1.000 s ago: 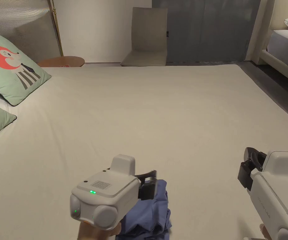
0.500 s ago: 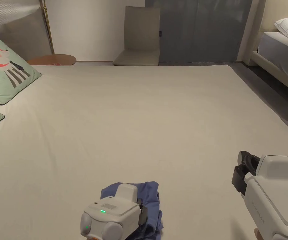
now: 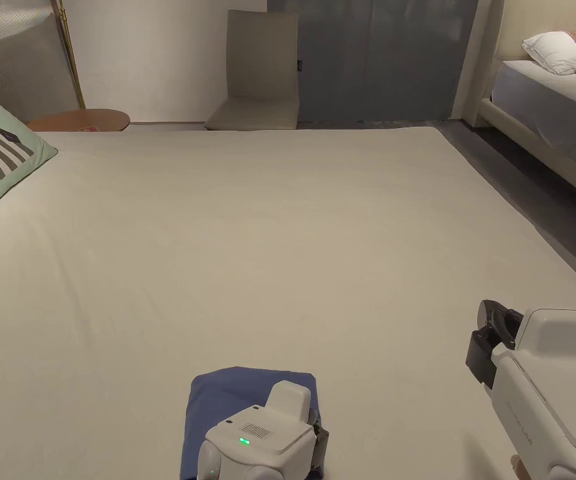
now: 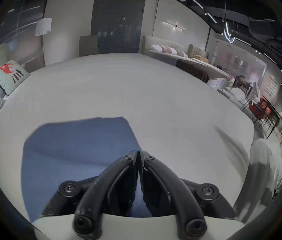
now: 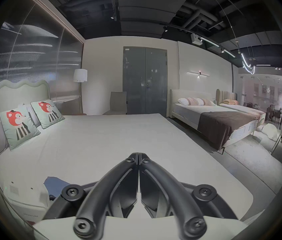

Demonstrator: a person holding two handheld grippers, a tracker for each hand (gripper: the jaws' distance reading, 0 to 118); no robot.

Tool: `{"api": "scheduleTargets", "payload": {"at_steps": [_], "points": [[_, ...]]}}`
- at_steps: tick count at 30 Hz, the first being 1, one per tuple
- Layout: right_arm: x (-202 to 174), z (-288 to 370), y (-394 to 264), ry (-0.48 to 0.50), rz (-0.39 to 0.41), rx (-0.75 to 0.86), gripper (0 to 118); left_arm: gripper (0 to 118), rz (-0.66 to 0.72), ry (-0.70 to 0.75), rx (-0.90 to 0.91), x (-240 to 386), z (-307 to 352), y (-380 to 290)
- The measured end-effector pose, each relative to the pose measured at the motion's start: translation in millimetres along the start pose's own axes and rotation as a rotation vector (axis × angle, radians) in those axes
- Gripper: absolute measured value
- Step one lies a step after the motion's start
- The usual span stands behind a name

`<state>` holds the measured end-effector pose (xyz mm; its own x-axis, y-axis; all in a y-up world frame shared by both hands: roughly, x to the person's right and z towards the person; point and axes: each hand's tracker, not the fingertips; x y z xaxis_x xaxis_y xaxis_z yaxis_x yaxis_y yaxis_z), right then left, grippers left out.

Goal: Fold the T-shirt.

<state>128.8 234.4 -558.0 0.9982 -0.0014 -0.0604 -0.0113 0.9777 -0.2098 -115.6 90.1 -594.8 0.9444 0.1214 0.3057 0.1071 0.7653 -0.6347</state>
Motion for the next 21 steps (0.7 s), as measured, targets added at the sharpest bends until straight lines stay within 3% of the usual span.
{"api": "scheduleTargets", "payload": {"at_steps": [10,21], "points": [[-31.6,1.8,12.5,0.062,0.001,0.063,1,0,-0.021,0.195,0.369,-64.7,104.1,58.6],[-75.9,-0.5,33.2,0.122,0.022,0.138,1,0,0.006,0.399,0.572,-125.9,195.7,86.5]]}}
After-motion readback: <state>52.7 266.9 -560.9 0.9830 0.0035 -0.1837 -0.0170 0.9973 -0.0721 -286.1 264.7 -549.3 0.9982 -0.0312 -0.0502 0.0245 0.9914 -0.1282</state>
